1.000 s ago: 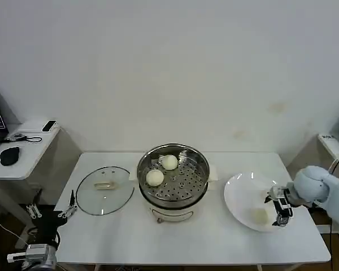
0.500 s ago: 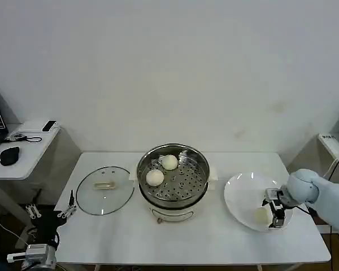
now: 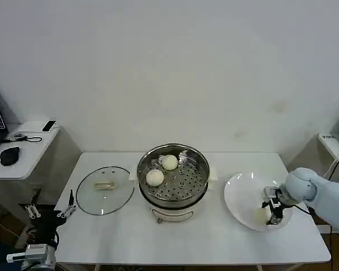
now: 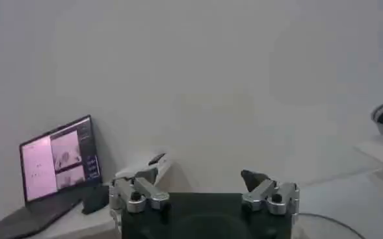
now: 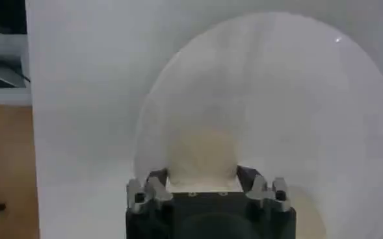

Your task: Take steamed baozi put them in steamer then cover it.

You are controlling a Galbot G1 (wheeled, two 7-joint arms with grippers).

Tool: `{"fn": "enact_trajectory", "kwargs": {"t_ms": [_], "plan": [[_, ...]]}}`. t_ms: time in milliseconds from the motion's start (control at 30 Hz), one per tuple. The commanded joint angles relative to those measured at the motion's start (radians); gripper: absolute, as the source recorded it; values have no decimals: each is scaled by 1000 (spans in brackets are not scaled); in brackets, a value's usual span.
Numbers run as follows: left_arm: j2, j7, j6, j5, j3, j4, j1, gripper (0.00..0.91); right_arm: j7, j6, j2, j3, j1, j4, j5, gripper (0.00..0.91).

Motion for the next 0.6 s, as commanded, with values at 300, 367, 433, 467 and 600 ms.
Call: {"fn": "enact_trajectory", "kwargs": {"t_ms": [300,367,433,467,600], "plan": [[5,0,-1,-5,-13,-6,5,907,-104,45,-14,36,167,-3,2,665],[5,-1,-1,-7,-16,-9,5,907,-108,46,-14,31,216,-1,16,655],[4,0,-1,-7,-16,-14,5,907,-109,42,-12,32,284,8,54,655],[4,-1,-1,-6,-16,-17,5,907,-110,41,-10,16,325,14,69,665],[3,-1,-1,-6,-16,-24,4,907,-108,33,24,-55,464,28,117,665]]}}
